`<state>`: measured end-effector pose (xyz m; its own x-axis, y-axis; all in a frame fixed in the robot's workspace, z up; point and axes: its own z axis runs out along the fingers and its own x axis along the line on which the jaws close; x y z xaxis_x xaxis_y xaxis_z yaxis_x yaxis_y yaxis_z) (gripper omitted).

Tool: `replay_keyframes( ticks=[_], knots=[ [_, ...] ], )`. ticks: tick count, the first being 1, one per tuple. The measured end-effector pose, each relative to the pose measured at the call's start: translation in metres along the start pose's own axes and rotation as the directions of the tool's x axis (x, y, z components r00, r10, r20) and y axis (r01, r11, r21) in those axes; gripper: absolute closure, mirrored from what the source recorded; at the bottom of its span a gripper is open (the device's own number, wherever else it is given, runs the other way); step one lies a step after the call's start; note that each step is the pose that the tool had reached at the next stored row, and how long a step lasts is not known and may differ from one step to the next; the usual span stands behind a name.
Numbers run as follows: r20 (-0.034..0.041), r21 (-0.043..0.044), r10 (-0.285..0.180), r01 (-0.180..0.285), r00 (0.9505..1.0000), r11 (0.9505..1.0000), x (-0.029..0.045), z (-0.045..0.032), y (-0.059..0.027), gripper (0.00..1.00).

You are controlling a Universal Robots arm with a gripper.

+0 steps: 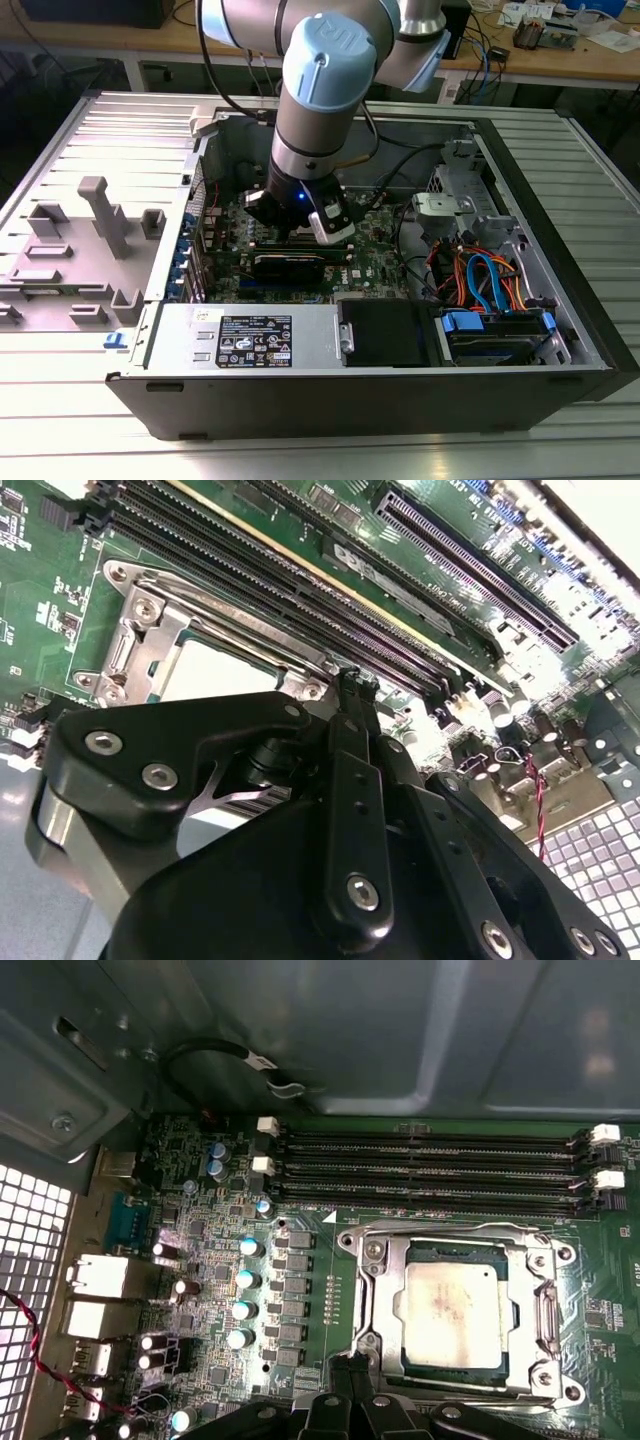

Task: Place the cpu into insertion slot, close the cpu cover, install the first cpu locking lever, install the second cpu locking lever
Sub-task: 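Install the second cpu locking lever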

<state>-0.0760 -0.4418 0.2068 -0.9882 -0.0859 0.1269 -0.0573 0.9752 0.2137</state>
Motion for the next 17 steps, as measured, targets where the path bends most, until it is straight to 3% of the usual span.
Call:
replay_keyframes(
  ticks=[17],
  knots=[
    [-0.0015,-0.0091,-0.013,0.013,0.9999,0.9999,0.0016,0.0029,-0.0004,0.89]
  ],
)
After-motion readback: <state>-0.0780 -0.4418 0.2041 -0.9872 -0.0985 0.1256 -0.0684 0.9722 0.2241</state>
